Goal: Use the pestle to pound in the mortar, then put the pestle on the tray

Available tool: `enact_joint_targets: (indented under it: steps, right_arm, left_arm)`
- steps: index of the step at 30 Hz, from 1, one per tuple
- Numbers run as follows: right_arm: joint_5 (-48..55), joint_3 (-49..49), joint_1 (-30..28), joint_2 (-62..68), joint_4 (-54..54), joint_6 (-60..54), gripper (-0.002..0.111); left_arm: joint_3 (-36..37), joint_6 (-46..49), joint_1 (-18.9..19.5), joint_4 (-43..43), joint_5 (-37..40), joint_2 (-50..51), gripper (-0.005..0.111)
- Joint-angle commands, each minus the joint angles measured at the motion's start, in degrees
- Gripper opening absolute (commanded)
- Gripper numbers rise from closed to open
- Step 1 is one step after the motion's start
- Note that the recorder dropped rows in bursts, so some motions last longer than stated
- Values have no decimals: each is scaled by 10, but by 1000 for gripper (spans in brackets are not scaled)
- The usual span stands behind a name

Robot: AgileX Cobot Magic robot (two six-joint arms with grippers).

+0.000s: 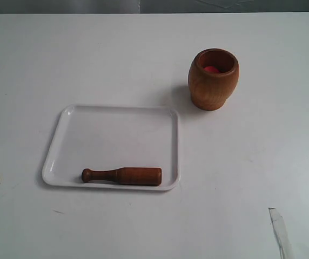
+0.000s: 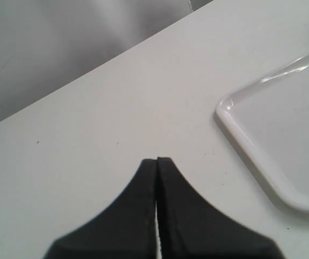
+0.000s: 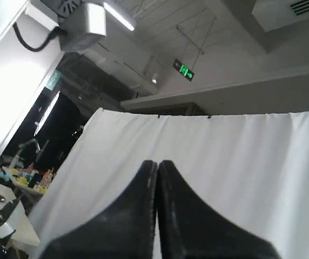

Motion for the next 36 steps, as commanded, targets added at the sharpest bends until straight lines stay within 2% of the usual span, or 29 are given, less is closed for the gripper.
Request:
enact_joint_targets:
  steps: [1,4,10,13,16,19,25,36]
  right_arm:
    - [-4,23,1,-57,-4,106,0]
    - [15,23,1,-57,-2,188,0]
    - [64,23,1,-56,0,198,0]
    - [199,23,1,-56,0,232,0]
    - [380,23,1,-56,7,289,0]
    - [498,23,1,-56,37,296,0]
    - [569,23,1,-56,39,294,0]
    - [578,23,1,-56,-18,298,0]
  left_arm:
    - [0,-5,-4,-4,-2,-1,0]
    - [0,-5,-4,-4,-2,-1,0]
    - [0,-5,-4,-4,-2,-1,0]
    - [0,-5,-4,-4,-2,-1,0]
    - [0,-5,-4,-4,-2,-1,0]
    - [0,-5,-4,-4,-2,-1,0]
    - [0,-5,-4,-4,-2,-1,0]
    - [0,-5,-4,-4,-2,-1,0]
